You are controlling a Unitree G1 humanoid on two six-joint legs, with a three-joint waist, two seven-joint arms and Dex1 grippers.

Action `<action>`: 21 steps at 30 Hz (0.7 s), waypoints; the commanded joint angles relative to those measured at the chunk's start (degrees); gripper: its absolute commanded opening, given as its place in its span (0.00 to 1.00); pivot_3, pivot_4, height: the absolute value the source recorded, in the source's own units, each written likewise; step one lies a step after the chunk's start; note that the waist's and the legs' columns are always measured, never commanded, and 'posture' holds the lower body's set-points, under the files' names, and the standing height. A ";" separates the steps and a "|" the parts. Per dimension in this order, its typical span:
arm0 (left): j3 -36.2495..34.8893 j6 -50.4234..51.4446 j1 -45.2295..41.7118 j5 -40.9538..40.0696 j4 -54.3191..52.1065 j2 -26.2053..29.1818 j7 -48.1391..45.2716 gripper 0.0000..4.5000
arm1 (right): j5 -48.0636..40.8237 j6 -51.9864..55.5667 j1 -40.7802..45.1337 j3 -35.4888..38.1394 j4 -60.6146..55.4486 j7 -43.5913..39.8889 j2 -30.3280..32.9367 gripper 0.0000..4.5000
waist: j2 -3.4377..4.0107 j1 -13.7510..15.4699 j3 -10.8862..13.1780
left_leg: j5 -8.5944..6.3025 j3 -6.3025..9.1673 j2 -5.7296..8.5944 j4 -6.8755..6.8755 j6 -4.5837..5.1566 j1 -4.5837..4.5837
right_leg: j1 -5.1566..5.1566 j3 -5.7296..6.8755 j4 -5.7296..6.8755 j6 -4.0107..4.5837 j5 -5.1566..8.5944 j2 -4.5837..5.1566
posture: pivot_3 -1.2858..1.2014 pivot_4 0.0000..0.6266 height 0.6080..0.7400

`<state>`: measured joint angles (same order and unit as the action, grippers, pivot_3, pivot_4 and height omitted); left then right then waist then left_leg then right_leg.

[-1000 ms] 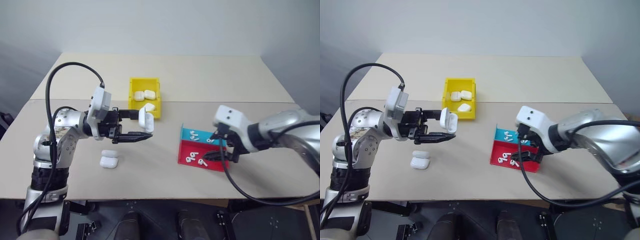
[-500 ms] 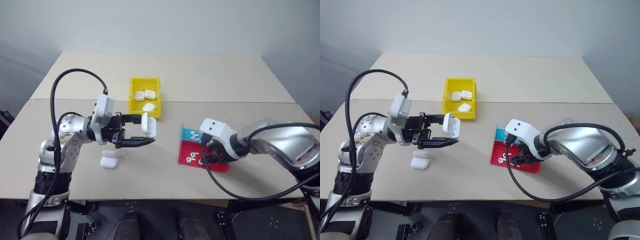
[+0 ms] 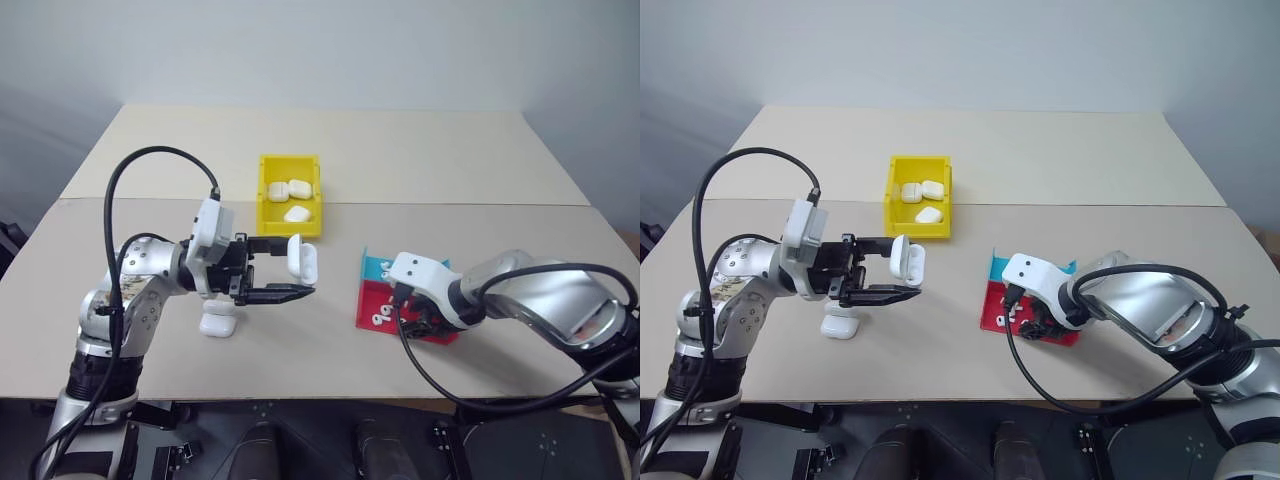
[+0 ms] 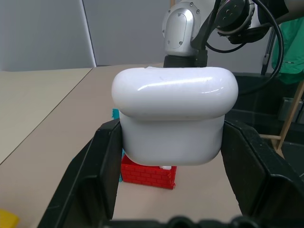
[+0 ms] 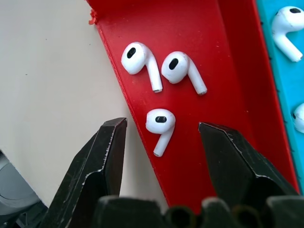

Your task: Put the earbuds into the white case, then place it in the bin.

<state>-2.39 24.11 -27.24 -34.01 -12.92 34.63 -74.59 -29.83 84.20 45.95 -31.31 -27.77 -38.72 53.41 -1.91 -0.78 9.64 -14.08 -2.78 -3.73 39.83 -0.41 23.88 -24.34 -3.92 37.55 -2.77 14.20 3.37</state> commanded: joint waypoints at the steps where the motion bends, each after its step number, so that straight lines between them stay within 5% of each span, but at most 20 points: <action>1: -0.41 -0.02 0.31 -1.62 -2.24 1.07 0.32 0.62 | 1.61 -1.60 -0.37 -0.46 0.36 0.11 -0.30 0.65 | 0.00 0.01 0.00 | 0.00 0.00 0.00 0.00 0.00 0.00 | 0.00 0.00 0.00 0.00 0.00 0.00 | 0.52 0.24 1.00; 15: -0.59 0.08 0.51 -2.35 -2.04 2.37 0.75 0.62 | 3.48 -3.51 -1.03 -1.67 1.92 -1.72 -1.25 0.65 | 0.00 -0.06 0.00 | 0.00 0.00 -0.01 -0.01 0.00 -0.02 | 0.01 0.00 -0.01 0.00 0.00 -0.01 | 0.52 0.24 1.00; 18: -0.61 0.18 0.52 -2.75 -2.25 2.72 0.91 0.62 | 3.45 -3.23 -1.22 -1.96 1.22 -2.32 -0.90 0.52 | 0.00 -0.04 0.00 | 0.00 0.00 -0.01 -0.01 0.00 -0.02 | 0.02 0.00 -0.02 0.00 0.00 -0.01 | 0.52 0.24 1.00; 21: -0.63 0.39 0.58 -3.34 -2.50 2.93 1.06 0.62 | 3.61 -2.94 -1.54 -1.77 0.74 -2.62 -0.94 0.29 | 0.00 -0.03 0.00 | 0.00 0.01 -0.01 -0.01 0.00 -0.02 | 0.02 0.00 -0.02 0.00 0.00 -0.01 | 0.52 0.24 1.00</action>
<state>-2.38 24.27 -26.56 -36.07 -13.05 36.84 -73.64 -26.21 81.48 44.60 -32.96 -25.96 -41.03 52.22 -1.91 -0.81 9.64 -14.09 -2.77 -3.73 39.81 -0.41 23.86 -24.31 -3.92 37.53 -2.77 14.20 3.36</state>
